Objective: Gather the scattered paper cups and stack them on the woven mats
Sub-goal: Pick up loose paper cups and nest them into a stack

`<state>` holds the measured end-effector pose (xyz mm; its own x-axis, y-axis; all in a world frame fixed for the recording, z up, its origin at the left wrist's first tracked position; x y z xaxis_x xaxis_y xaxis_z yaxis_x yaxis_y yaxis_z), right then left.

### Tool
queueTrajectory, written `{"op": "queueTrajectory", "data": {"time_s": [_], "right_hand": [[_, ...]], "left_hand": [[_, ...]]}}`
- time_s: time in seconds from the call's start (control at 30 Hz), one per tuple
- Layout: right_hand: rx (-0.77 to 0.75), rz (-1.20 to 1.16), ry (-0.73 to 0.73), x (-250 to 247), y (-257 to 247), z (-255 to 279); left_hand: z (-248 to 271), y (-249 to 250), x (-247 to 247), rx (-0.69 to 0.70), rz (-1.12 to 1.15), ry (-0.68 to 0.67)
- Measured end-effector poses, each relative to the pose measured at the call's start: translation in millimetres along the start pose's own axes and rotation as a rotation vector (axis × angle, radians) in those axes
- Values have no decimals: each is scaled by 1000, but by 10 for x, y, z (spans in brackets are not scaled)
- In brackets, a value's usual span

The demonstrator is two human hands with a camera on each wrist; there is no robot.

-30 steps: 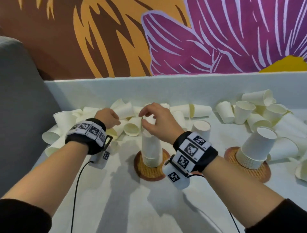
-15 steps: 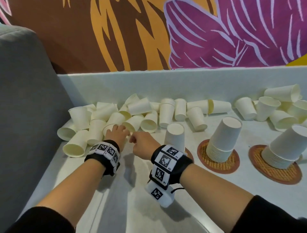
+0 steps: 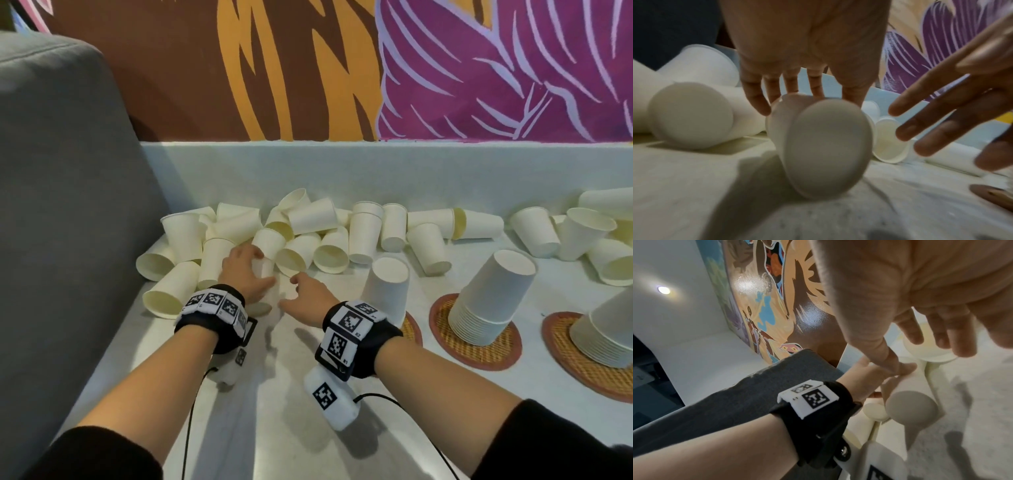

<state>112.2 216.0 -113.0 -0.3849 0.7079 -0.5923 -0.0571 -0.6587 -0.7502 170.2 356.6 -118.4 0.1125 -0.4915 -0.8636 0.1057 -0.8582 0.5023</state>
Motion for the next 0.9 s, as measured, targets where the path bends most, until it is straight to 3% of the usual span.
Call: {"op": "queueTrajectory", "data": {"time_s": [0.13,0.23,0.33,0.43,0.5,0.6,0.7,0.9], "right_hand": [[11,40,-6,74,12,-47],[13,35,19,93,6,-75],[38,-20,57,78,33,-88],[83,-55,58,65,74,-80],[88,-52,53,63,87,-78],[78,-39,43,56,93,-68],[73,-37,28,40,115,-52],[8,-22,-4,57,107,3]], "left_hand": [[49,76,-100,-68,136,-3],[76,202,-166,2,194,-50],[71,235,-233,3,437,-85],[0,111,-432,-32,368,99],[-31,22,-452,-77,239,136],[-32,-50,-186,-147,127,-68],[-43,-135,-39,-216,152,-111],[-6,-204,185,-406,479,-243]]}}
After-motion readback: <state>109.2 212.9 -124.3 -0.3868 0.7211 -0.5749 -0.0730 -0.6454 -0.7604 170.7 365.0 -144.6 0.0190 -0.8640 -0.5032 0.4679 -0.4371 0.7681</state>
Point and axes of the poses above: each hand's wrist, its own z-axis away from the middle knuckle, its own x-axis out of the palm, y = z × x, the point moved 7 cm from there along -z, towards the middle knuckle, and after that the axes turned 3 degrees about -z, right-handed, at the moved point
